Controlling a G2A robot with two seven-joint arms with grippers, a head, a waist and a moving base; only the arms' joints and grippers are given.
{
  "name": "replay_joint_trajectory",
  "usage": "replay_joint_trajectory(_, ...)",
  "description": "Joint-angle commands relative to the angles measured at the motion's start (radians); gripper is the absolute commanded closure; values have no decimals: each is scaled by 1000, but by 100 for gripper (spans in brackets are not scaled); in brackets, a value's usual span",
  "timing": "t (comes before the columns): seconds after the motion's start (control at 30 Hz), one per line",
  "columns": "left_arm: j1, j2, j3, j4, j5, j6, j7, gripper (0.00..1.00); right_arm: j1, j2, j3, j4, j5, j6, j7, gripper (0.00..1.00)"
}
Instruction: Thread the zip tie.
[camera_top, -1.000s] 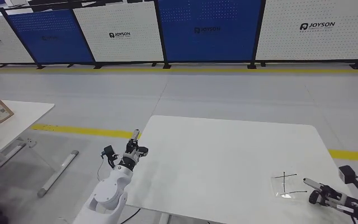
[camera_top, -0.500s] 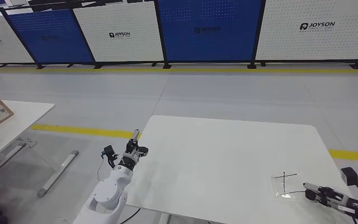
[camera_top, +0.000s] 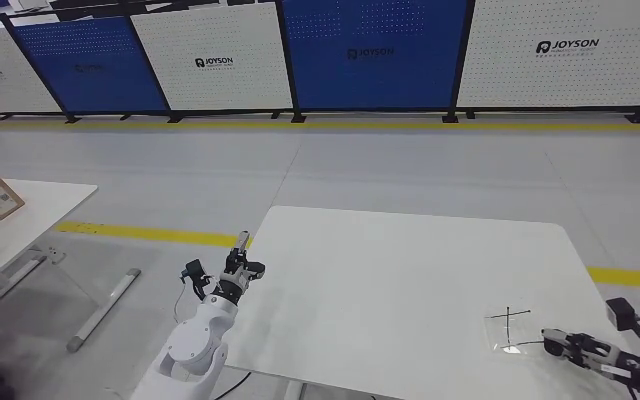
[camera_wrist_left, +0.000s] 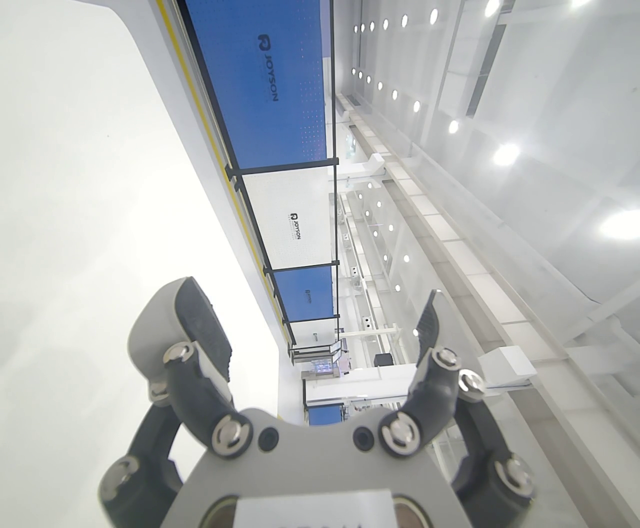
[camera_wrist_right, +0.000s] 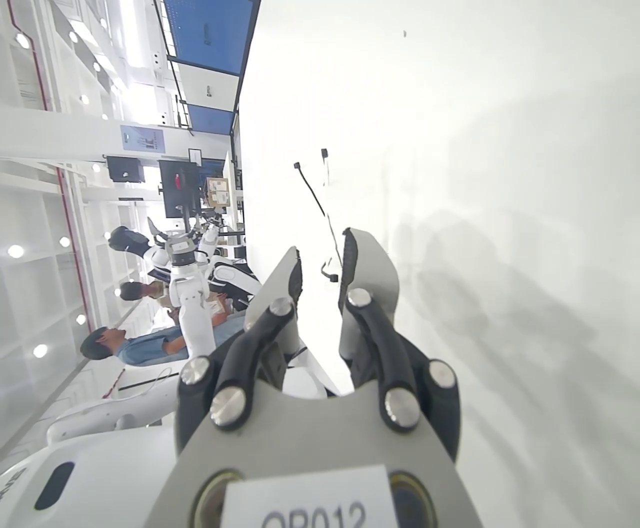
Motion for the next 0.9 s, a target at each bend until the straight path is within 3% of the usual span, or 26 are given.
replay_joint_trajectory(0.0,0,0,0,0,0,0,0,0,-1,2,-2,1,0,0,-1,83)
replay_joint_trajectory(0.07,0,0,0,0,0,0,0,0,-2,4,-4,0,0,0,-2,89)
replay_joint_trajectory(0.17,0,0,0,0,0,0,0,0,-2,6,-7,0,2,-1,-3,89)
replay_joint_trajectory(0.23,0,0,0,0,0,0,0,0,-3,8,-9,1,3,0,-5,100)
replay_joint_trajectory(0.57,0,0,0,0,0,0,0,0,-14,17,-1,-10,40,-14,7,100)
replay_joint_trajectory(0.87,0,0,0,0,0,0,0,0,-30,24,38,3,177,-52,45,100)
